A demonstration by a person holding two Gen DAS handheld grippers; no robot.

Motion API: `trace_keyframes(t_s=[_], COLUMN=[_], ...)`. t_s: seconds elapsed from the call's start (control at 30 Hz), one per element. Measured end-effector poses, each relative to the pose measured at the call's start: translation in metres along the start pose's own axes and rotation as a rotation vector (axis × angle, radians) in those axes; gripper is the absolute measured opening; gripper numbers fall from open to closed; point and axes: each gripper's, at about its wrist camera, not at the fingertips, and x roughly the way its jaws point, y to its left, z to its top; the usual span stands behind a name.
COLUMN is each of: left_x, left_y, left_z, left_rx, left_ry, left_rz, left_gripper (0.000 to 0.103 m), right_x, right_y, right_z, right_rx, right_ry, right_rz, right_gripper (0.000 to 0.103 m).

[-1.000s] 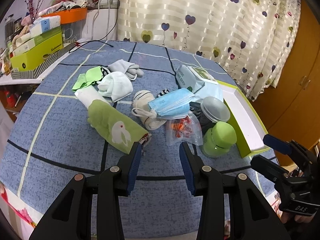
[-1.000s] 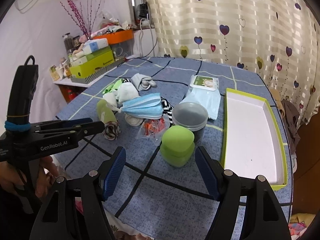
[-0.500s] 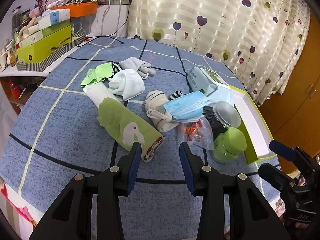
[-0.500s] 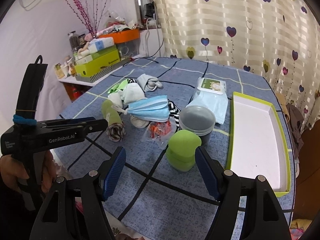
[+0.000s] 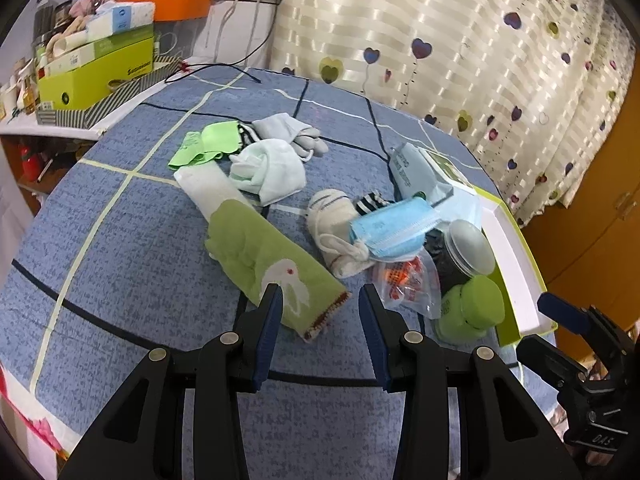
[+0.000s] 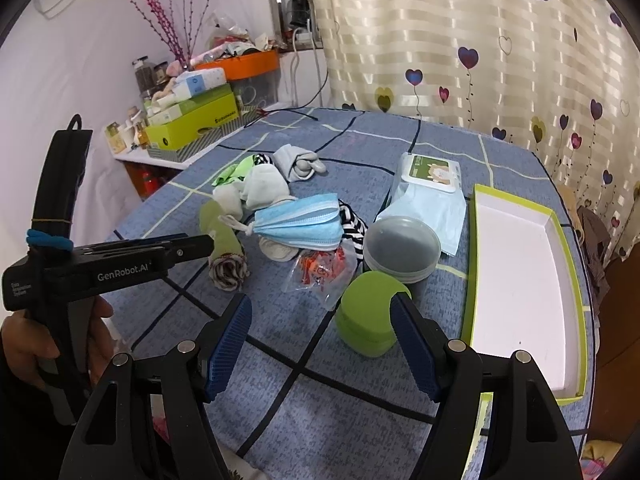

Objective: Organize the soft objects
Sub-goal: 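Grasp the green towel roll with the left tool while the right grasps the blue mask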

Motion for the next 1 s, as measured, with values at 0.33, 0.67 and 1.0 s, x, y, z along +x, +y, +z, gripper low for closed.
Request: trace_keyframes(t_s=[0.33, 0.67, 1.0], left_x=[0.006, 0.025, 0.038], left_y=[0.017, 0.017, 0.033], left_z=[0.008, 0.017, 0.011], left_rx=[-0.087, -0.14, -0.166], left_ry=[-0.003, 0.019, 0.073], left_rz=[-0.019, -0.008, 0.035], left_gripper=[0.041, 0.041, 0.057], right_x=[0.008, 0.011, 0.038], right_y=[-0.002, -0.001, 0.007], right_z=[0.009, 0.011, 0.034], right_rx=[-0.015, -0.02, -0.065], right_ry=[0.011, 0.013, 0.033], right_rz=[0.008, 0.009, 0.034], right_gripper=[0.072, 0.072, 0.072])
